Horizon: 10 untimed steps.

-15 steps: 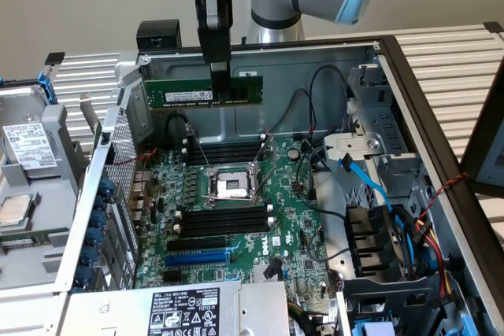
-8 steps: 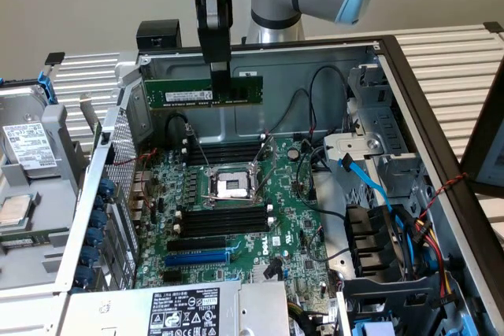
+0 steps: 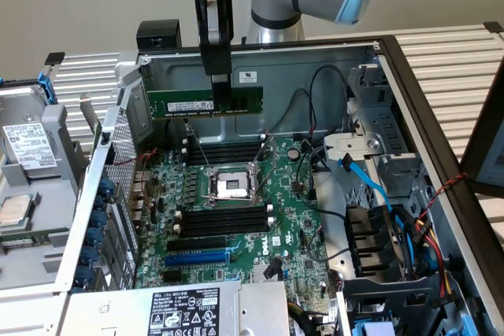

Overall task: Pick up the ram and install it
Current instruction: 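Insert the ram into the slot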

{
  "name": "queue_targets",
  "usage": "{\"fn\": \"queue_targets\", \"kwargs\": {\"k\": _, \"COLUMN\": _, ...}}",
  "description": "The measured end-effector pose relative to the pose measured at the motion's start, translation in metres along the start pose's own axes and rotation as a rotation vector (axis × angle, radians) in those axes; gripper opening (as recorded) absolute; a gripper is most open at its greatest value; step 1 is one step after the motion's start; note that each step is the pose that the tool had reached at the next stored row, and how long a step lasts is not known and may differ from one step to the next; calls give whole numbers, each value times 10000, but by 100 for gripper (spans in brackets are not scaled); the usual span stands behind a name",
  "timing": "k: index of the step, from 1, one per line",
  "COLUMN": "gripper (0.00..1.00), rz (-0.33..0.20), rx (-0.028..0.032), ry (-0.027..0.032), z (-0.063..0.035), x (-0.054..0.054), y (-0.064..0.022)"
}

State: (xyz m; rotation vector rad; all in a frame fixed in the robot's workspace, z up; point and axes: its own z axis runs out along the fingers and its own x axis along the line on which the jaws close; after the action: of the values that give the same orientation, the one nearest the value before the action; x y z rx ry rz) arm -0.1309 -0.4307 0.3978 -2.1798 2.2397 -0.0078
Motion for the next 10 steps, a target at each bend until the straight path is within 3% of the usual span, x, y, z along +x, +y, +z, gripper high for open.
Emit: {"fn": "queue_targets", "kwargs": {"k": 10, "gripper": 13, "rz": 265, "rx": 1, "ry": -62, "z": 184, "x": -23, "y": -62}}
